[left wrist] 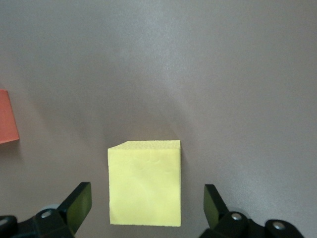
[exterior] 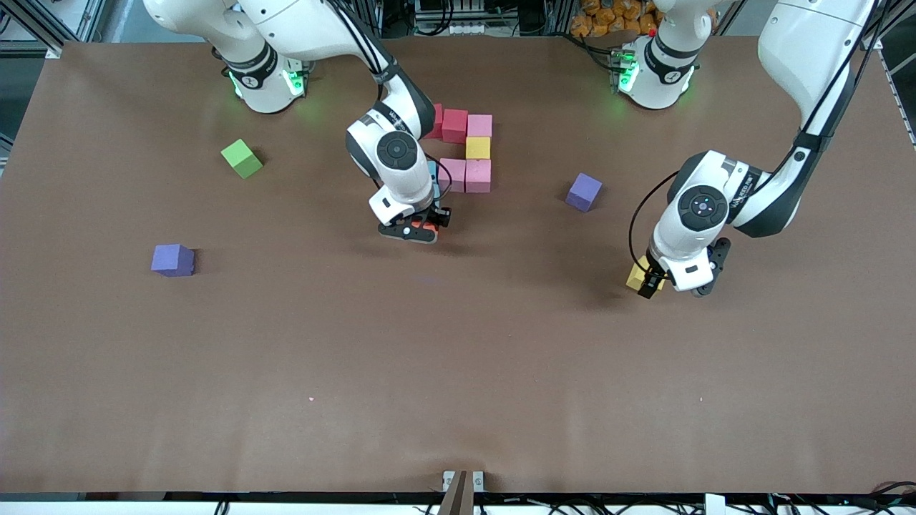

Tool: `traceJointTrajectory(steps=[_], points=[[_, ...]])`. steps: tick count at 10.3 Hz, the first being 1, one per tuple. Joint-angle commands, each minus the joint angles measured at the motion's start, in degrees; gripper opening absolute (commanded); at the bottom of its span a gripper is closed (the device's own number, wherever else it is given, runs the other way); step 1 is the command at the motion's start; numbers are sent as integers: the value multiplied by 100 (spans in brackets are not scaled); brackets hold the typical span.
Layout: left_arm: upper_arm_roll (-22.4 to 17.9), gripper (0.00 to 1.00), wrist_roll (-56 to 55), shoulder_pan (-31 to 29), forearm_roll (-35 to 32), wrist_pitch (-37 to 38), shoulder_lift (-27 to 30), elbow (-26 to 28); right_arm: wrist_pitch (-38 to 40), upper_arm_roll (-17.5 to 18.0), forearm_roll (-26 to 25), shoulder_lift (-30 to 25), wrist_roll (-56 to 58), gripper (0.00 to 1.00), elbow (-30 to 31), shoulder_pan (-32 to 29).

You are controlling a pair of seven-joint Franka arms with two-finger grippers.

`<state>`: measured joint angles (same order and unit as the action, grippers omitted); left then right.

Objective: Form number 2 with 11 blocks

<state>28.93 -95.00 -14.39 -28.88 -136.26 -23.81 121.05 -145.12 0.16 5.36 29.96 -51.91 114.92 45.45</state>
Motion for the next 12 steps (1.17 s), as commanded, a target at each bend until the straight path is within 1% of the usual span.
traceJointTrajectory(steps=[1,4,10,11,12], points=[[43,100,-45,-73,-284,-138,-106,85,-78,-25,-97,-61,-136,0,259,139],[34,100,-54,-90,-355,-217,-264,76,-78,-25,-123,-69,-109,0,277,139],[25,100,-54,-99,-434,-217,-397,32,-60,-43,-255,-78,-74,0,277,122],[25,93,-54,-99,-434,-217,-414,24,-34,-43,-307,-78,-74,0,277,105],[25,81,-54,-99,-434,-217,-423,15,-16,-51,-369,-87,-65,0,277,87]])
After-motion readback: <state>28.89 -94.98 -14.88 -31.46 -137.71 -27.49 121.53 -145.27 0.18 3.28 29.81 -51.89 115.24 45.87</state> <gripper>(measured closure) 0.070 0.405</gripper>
